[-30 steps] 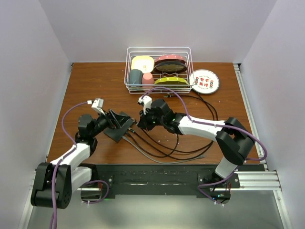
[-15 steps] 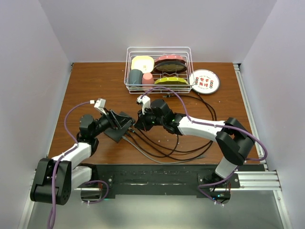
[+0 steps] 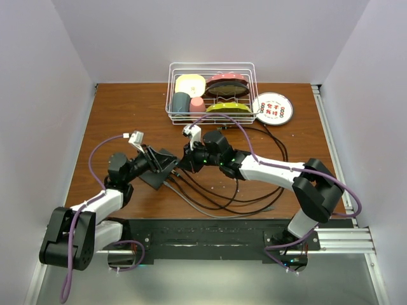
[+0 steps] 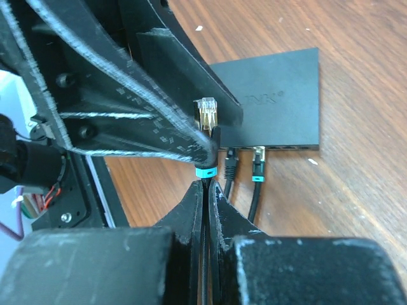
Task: Insert the plug into the switch port
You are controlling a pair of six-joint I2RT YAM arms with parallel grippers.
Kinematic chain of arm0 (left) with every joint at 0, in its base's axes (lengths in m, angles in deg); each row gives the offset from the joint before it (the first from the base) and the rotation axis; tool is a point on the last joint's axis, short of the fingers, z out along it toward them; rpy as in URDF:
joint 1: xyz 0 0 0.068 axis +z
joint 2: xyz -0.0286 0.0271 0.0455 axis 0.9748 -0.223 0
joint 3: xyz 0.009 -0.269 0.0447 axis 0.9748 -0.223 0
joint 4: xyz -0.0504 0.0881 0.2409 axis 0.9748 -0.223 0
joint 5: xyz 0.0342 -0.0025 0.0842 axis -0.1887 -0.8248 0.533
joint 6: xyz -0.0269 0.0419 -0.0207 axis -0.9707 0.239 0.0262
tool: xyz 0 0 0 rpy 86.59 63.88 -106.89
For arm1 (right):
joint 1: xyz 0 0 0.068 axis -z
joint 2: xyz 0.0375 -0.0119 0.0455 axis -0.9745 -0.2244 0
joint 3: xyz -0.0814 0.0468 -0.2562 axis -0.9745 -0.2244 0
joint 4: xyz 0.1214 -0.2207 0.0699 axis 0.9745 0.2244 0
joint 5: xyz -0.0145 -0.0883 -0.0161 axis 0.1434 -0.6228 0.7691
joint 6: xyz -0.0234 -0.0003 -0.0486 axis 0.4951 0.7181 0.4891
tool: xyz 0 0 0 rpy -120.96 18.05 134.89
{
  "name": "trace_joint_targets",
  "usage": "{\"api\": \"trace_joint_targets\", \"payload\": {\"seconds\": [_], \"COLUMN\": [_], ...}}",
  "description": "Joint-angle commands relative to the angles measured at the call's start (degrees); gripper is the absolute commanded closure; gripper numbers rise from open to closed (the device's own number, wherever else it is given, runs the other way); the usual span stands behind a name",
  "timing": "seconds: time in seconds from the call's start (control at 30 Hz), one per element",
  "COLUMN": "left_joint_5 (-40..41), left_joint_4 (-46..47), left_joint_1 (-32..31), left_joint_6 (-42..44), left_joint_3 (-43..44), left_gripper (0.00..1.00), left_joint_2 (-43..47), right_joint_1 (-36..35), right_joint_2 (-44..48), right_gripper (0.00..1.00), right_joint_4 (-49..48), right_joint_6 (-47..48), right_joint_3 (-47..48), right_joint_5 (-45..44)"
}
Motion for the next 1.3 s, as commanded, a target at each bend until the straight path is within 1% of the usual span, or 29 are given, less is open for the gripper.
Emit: {"api": "trace_joint_targets", "payload": {"seconds": [0.0, 0.03, 0.07, 0.1, 0.13, 0.17, 0.2, 0.23, 0.27, 0.33, 0.37, 0.47, 0.57, 0.6, 0.63, 0.7, 0.73, 0.83, 1.13, 1.27], "left_joint_5": [0.9, 0.6, 0.3, 0.3, 0.5, 0.7, 0.8, 0.6, 0.4, 0.0, -0.1, -1.1, -2.3, -3.0, -3.2, -4.8, -5.2, -6.2, -5.7, -5.8], "left_joint_4": [5.4, 6.3, 7.0, 7.6, 7.8, 7.8, 7.8, 7.9, 8.0, 8.5, 8.8, 9.4, 11.7, 13.4, 14.2, 15.6, 15.8, 16.8, 16.0, 16.6], "left_joint_1": [-0.5, -0.5, -0.6, -0.6, -0.6, -0.6, -0.6, -0.6, -0.7, -0.7, -0.7, -0.7, -0.8, -0.7, -0.8, -0.8, -0.8, -0.8, -0.8, -0.9], "left_joint_6": [-2.3, -2.5, -3.2, -3.3, -3.3, -3.1, -3.0, -2.9, -2.9, -2.6, -2.3, -1.6, -1.9, -2.0, -2.2, -2.3, -2.3, -2.8, -3.2, -3.9], "left_joint_3": [-0.4, -0.4, -0.4, -0.6, -0.8, -0.9, -0.8, -0.8, -0.8, -1.3, -1.5, -1.6, -2.3, -2.8, -3.0, -3.1, -3.1, -3.7, -3.8, -3.9], "left_gripper": [0.73, 0.79, 0.91, 0.96, 1.0, 1.0, 1.0, 1.0, 1.0, 1.0, 1.0, 1.0, 1.0, 1.0, 1.0, 1.0, 1.0, 1.0, 1.0, 1.0], "left_joint_2": [-0.3, -0.4, -0.6, -0.6, -0.6, -0.3, -0.2, -0.2, 0.1, 0.5, 0.9, 2.0, 2.9, 3.1, 3.6, 4.1, 4.7, 6.1, 7.3, 7.4], "right_joint_1": [-0.2, -0.2, -0.2, -0.2, -0.1, -0.2, -0.2, -0.2, -0.2, -0.1, -0.1, 0.3, 2.5, 3.2, 3.9, 5.6, 6.1, 6.5, 6.6, 6.5], "right_joint_2": [1.6, 1.1, 0.9, 0.8, 0.7, 0.5, 0.5, 0.6, 0.9, 1.6, 2.6, 4.2, 4.5, 4.2, 3.9, 3.6, 3.3, 3.1, 2.8, 2.3], "right_gripper": [1.0, 1.0, 1.0, 1.0, 1.0, 1.0, 0.96, 0.88, 0.72, 0.58, 0.49, 0.37, 0.36, 0.36, 0.36, 0.37, 0.37, 0.39, 0.41, 0.43], "right_joint_4": [-3.3, -3.4, -3.3, -3.3, -3.5, -3.6, -3.5, -3.3, -3.3, -3.7, -4.4, -7.4, -11.0, -12.7, -17.2, -21.9, -26.8, -33.2, -37.3, -36.5], "right_joint_6": [-0.5, -0.6, -0.7, -0.8, -0.8, -0.8, -0.8, -0.8, -0.5, -0.4, -0.5, -1.2, -4.4, -5.8, -8.7, -11.3, -14.0, -16.6, -18.8, -18.5], "right_joint_3": [0.2, 0.3, 0.3, 0.4, 0.4, 0.4, 0.4, 0.4, 0.3, -0.2, -0.8, -2.7, -4.1, -5.2, -6.0, -8.4, -9.2, -10.9, -11.9, -11.7], "right_joint_5": [2.8, 2.8, 2.9, 3.0, 3.0, 3.0, 2.9, 2.7, 2.7, 2.7, 2.6, 2.7, 6.6, 10.4, 12.0, 15.2, 17.6, 20.5, 22.2, 21.7]}}
